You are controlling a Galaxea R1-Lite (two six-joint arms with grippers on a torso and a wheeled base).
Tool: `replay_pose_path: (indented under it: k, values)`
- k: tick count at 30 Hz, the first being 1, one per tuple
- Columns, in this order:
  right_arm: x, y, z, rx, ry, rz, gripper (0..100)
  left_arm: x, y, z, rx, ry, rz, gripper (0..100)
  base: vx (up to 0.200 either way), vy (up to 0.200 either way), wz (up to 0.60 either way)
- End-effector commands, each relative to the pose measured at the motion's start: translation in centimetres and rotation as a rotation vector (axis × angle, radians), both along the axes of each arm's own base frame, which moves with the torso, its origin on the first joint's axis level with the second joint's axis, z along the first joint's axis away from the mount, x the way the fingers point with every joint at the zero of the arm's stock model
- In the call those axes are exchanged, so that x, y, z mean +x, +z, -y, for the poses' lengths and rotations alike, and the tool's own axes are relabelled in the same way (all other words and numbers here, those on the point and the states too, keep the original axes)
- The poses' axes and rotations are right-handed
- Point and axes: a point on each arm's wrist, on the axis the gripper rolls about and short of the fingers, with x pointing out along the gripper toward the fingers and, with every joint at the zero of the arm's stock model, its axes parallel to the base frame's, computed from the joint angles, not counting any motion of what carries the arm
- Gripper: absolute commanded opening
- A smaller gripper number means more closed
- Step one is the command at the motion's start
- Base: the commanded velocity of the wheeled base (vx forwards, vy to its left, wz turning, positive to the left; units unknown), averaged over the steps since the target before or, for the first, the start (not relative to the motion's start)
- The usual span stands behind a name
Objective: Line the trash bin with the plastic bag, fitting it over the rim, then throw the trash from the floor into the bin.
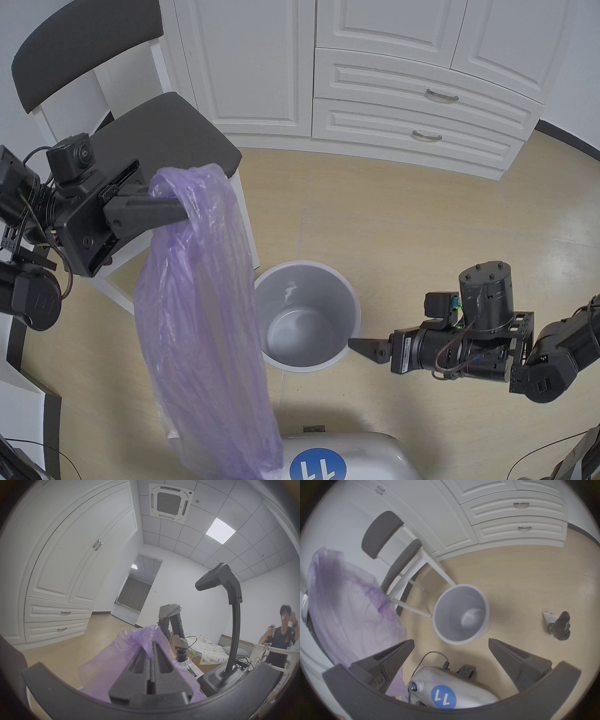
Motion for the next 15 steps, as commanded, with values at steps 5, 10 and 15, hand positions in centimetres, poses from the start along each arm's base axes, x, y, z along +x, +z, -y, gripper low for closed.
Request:
replay_pose_path:
  k: [5,10,15]
  values:
    - [-6.2,2.2,-1.7,0.044,0.187,0.056,100,3.7,-0.7,0.3,-0.023,0.044,-0.02,0,0.0,0.0,0.0]
    - [-8.6,2.5,-2.4,0.052,0.276,0.064,100,4.7,0.3,0.5,-0.069,0.085,-0.006,0,0.0,0.0,0.0]
    - [-9.0,1.5,-3.5,0.046,0.303,0.055,100,4.6,1.7,0.6,-0.081,0.075,0.014,0,0.0,0.0,0.0]
